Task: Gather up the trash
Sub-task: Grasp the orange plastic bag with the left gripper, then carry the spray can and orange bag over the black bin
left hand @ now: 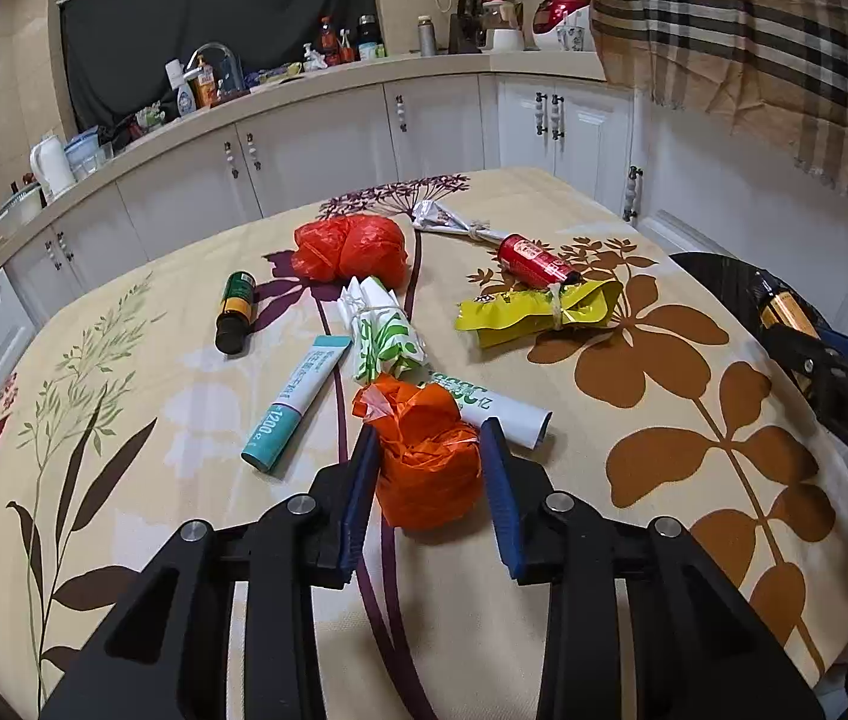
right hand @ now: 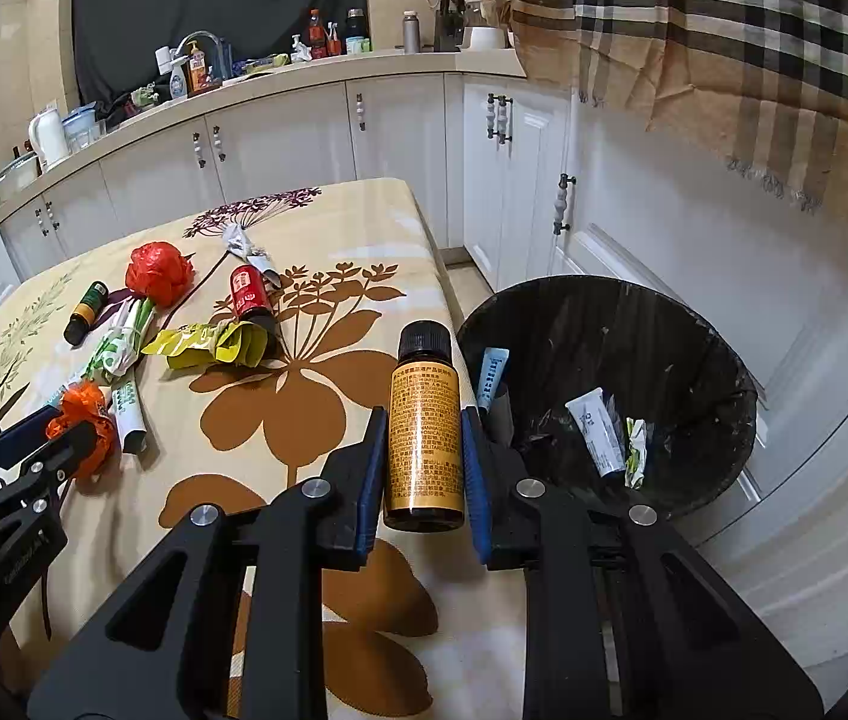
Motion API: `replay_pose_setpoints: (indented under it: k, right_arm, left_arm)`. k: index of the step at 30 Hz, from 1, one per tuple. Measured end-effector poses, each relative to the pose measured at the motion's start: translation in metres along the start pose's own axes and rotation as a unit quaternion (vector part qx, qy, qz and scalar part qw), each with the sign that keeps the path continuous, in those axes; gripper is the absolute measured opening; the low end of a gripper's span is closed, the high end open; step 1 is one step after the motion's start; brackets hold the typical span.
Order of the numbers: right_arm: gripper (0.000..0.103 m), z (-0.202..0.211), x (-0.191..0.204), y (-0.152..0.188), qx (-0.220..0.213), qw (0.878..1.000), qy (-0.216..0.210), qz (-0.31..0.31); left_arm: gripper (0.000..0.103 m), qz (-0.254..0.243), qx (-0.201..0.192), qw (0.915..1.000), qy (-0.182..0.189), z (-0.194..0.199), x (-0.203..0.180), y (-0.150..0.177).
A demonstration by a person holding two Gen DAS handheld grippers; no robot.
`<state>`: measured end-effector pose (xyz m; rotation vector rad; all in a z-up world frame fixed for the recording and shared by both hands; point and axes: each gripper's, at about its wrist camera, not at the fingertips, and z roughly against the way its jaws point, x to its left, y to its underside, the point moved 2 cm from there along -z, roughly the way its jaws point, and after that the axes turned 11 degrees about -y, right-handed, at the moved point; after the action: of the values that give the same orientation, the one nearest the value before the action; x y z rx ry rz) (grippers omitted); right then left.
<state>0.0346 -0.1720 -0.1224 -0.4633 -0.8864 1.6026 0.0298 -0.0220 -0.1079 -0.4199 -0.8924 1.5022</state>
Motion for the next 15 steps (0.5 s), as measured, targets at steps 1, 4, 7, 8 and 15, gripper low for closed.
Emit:
replay_pose_setpoints:
  k: [1, 4, 7, 8, 15]
  right_arm:
    - [0.023, 0.001, 0.0, 0.0, -0.001, 1.0, 0.0, 0.0]
    - [0.023, 0.003, -0.001, -0.002, -0.005, 1.0, 0.001, 0.0]
    - [0.023, 0.007, -0.002, -0.005, -0.015, 1.0, 0.005, -0.001]
    - [0.023, 0.009, -0.003, -0.006, -0.018, 1.0, 0.007, -0.002]
    - [0.023, 0.021, -0.018, -0.018, -0.044, 0.998, 0.041, -0.005]
  left_arm:
    - [0.035, -0.001, -0.003, 1.0, -0.001, 0.001, 0.001, 0.0]
    - [0.035, -0.003, -0.018, 0.9998, -0.003, 0.009, 0.002, -0.001]
    - [0.035, 0.001, -0.04, 0.9992, -0.001, 0.022, 0.004, -0.007]
    - [0.035, 0.002, -0.047, 0.9989, 0.003, 0.026, 0.004, -0.01]
    - [0.035, -0.005, -0.092, 0.9954, 0.028, 0.037, -0.012, -0.039]
